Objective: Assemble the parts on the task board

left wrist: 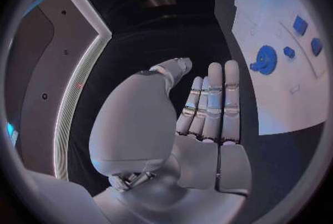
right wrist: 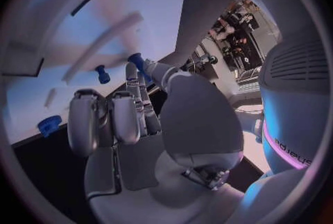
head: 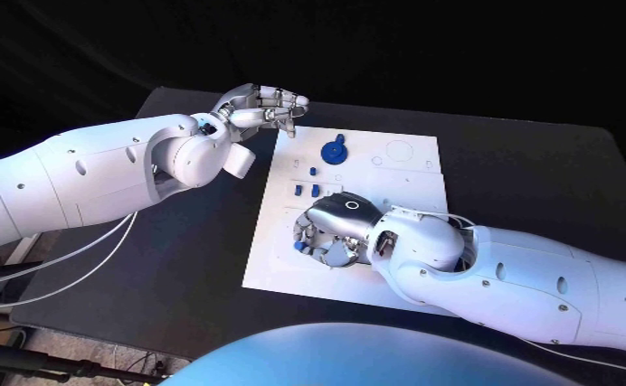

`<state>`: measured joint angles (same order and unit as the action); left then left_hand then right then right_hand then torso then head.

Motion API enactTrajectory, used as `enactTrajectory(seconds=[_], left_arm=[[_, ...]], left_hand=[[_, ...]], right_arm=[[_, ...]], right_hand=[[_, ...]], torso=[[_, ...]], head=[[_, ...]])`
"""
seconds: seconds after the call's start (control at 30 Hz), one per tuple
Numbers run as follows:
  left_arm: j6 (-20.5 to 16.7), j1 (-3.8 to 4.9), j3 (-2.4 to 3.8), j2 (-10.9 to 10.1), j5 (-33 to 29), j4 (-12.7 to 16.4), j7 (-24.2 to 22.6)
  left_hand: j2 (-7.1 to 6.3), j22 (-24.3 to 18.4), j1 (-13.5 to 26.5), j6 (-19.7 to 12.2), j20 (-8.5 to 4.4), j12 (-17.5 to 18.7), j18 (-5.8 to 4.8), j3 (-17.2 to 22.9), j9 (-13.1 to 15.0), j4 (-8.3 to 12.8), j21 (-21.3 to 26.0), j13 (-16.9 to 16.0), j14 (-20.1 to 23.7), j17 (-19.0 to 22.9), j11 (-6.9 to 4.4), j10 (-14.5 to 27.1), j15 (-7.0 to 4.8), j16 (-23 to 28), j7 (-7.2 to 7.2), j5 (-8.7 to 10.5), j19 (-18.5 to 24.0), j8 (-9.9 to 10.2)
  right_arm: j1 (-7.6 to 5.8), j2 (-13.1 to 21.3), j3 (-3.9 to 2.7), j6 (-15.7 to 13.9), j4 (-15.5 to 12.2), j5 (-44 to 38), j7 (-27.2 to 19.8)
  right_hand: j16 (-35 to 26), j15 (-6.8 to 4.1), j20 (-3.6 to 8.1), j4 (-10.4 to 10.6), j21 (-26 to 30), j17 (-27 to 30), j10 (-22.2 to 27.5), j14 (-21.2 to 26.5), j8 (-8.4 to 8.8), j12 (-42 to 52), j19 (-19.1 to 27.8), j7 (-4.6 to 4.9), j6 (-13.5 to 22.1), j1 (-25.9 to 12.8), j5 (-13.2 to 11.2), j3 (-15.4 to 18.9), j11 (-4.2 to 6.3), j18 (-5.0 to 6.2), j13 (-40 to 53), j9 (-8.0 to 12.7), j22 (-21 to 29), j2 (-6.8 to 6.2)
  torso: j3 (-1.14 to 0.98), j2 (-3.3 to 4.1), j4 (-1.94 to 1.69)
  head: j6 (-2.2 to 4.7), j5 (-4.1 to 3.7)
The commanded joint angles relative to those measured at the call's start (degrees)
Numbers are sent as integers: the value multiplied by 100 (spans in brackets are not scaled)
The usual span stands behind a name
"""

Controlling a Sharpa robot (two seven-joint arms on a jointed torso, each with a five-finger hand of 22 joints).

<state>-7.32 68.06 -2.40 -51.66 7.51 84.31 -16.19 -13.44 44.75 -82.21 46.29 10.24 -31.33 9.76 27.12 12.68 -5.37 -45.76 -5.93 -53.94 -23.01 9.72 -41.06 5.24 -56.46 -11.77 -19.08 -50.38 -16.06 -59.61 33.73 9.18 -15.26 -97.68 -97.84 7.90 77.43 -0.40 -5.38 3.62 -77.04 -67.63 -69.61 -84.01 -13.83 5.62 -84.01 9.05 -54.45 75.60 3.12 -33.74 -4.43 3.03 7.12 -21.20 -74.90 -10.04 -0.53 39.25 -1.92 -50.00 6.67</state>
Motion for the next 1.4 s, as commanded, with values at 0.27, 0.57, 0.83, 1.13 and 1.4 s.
enactTrajectory(seconds=[0.27, 0.57, 0.83, 1.13, 1.4], left_arm=[[107, 3, 5, -12, -32, 19, -23], [116, 3, 5, -43, -32, 14, -8], [127, 3, 5, -49, -32, 12, -12], [116, 2, 4, -83, -32, 35, -49], [94, 1, 2, -124, -32, 43, -65]], left_hand=[[60, -2, -4, -58, 14, -38, 74, -32, -8, 11, 15, 7, 44, 15, -5, 35, 1, 33, -119, -13, -4, 18], [60, -2, -4, -58, 14, -38, 74, -32, -8, 11, 15, 7, 44, 15, -5, 35, 1, 33, -119, -13, -4, 18], [59, -2, -6, -61, 15, -43, 75, -33, -9, 15, 16, 8, 48, 17, -4, 42, 1, 33, -120, -13, -3, 18], [58, -2, -6, -63, 15, -46, 75, -35, -9, 17, 16, 9, 50, 19, -4, 47, 2, 33, -120, -13, -2, 18], [58, -2, -6, -63, 15, -46, 75, -35, -9, 17, 16, 9, 50, 19, -4, 47, 2, 33, -120, -13, -2, 18]], right_arm=[[25, 96, 5, -190, -65, -176, 130], [25, 389, -22, -855, -389, -93, -6], [-113, 864, -90, -1340, -693, 866, -298], [-515, 2034, -110, -822, -959, 2966, -175], [-561, 2997, -18, -507, -1233, 3221, 265]], right_hand=[[-30, 41, -47, -12, 28, 7, -21, -147, 154, 25, -101, -37, 204, -73, 28, 44, -18, -30, 45, 59, -1127, -96], [-2, -41, 15, 43, -2, -28, -77, -159, 467, 57, -122, -123, 745, -207, 85, 177, 85, -36, 136, 155, -1144, -266], [47, -56, 46, 5, -104, -99, -402, -182, 263, 291, -169, -70, 328, -86, 279, 144, 87, -59, 308, 53, -1179, -150], [285, -168, 148, 261, -534, -408, -555, -265, -162, 1976, -330, -219, 34, -497, 606, 807, 237, -143, 1989, -238, -1299, -144], [382, -164, 139, 546, -641, -529, -133, -283, -367, 3878, -358, -206, 149, -653, 645, 1086, 234, -163, 4022, -454, -1325, -119]], torso=[[-9, -3, 1], [-1, -15, 11], [-1, -12, 3], [14, -35, 36], [10, -72, 93]], head=[[0, -1], [0, -28], [15, -83], [68, -278], [47, -404]])
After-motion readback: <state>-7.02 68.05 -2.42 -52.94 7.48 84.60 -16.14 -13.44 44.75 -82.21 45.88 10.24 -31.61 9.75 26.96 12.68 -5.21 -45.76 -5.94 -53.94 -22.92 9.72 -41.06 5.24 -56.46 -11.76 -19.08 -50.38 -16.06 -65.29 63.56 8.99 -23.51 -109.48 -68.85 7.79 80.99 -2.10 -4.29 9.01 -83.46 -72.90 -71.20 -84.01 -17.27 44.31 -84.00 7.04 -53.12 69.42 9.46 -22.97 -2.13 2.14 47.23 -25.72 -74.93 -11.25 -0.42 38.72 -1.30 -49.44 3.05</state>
